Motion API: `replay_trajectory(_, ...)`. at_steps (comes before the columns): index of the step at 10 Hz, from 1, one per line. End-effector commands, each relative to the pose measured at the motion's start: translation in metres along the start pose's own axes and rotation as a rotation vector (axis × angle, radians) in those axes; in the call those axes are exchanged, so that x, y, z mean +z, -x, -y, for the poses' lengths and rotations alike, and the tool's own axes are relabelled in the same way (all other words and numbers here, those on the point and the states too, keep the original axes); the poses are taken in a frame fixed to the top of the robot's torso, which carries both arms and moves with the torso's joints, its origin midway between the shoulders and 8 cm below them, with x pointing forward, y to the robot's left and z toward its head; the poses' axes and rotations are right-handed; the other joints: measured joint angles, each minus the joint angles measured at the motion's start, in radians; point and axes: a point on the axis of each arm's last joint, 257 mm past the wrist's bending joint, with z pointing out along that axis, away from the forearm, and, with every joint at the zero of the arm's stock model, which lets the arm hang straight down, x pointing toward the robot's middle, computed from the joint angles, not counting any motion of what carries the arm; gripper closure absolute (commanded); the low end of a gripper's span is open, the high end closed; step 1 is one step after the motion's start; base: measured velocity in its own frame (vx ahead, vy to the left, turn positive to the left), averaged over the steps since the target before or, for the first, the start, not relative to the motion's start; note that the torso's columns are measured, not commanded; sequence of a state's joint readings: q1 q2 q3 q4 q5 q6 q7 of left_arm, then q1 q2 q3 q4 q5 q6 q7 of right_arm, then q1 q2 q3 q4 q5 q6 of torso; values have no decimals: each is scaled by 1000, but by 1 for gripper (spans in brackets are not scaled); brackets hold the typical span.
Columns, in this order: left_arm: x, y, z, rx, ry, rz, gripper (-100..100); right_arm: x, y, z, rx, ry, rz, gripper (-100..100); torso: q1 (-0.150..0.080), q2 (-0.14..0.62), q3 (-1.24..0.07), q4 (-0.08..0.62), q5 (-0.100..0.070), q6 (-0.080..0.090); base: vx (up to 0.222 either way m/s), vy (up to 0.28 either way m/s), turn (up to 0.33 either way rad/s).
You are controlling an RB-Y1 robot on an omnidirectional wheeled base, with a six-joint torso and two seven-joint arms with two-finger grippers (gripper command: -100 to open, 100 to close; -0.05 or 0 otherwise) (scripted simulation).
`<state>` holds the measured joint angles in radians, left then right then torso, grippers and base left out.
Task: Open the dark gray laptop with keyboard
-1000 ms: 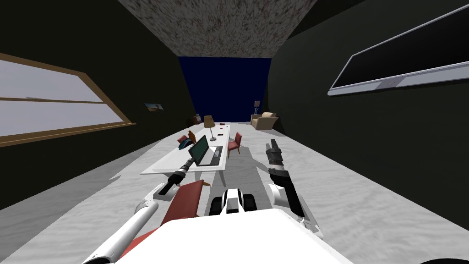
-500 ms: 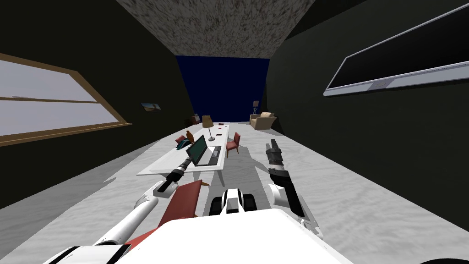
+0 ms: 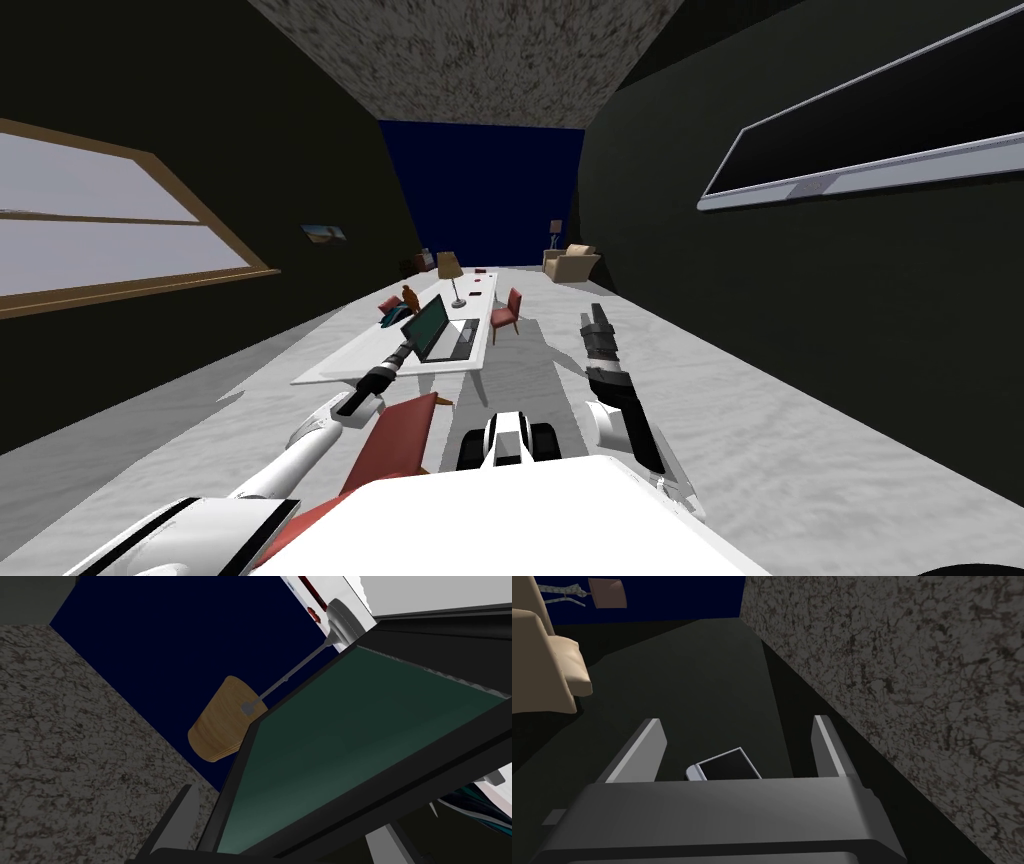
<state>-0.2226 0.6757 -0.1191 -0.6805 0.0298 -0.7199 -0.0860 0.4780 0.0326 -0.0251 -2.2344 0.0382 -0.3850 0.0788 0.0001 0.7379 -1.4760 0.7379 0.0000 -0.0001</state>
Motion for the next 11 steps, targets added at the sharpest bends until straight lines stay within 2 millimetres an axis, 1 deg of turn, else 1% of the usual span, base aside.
replay_trajectory(1, 4, 19, -2, 5, -4, 18, -100, 0, 0, 0, 0, 0, 0, 0, 1, 0, 0, 0, 0, 0, -18, -40, -47)
replay_trajectory(2, 4, 19, -4, 5, -1, 18, -100, 0, 0, 0, 0, 0, 0, 0, 0, 0, 0, 0, 0, 0, -19, -37, -28)
replay_trajectory(3, -3, 18, -16, 6, 29, 17, -100, 0, 0, 0, 0, 0, 0, 0, 0, 0, 0, 0, 0, 0, -8, -16, 0)
replay_trajectory(4, -5, 18, -22, 6, 43, 16, -100, 0, 0, 0, 0, 0, 0, 0, 1, 0, 0, 0, 0, 0, 0, 0, 0)
replay_trajectory(5, 0, 37, -17, 12, 25, 36, -100, 0, 0, 0, 0, 0, 0, 0, 1, -1, 0, 0, 0, 0, -5, -27, -57)
replay_trajectory(6, -5, 37, -28, 13, 51, 36, -100, 0, 0, 0, 0, 0, 0, 0, -1, 0, 0, 0, 0, 0, -12, -43, -33)
replay_trajectory(8, -5, 36, -26, 13, 48, 35, -100, 0, 0, 0, 0, 0, 0, 0, 0, 1, 0, 0, 0, 0, -9, -18, 7)
replay_trajectory(9, -11, 18, -32, 7, 67, 15, 100, 0, 0, 0, 0, 0, 0, 0, 1, 0, 0, 0, 0, 0, 16, 32, 58)
replay_trajectory(10, -19, 0, -38, 2, 90, -3, 100, 0, 0, 0, 0, 0, 0, 0, 3, -1, 0, 0, 1, 0, 58, 87, 69)
replay_trajectory(11, -21, -16, -33, -1, 88, -18, 100, 0, 0, 0, 0, 0, 0, 0, 8, -2, -2, -4, 7, -2, 56, 109, 72)
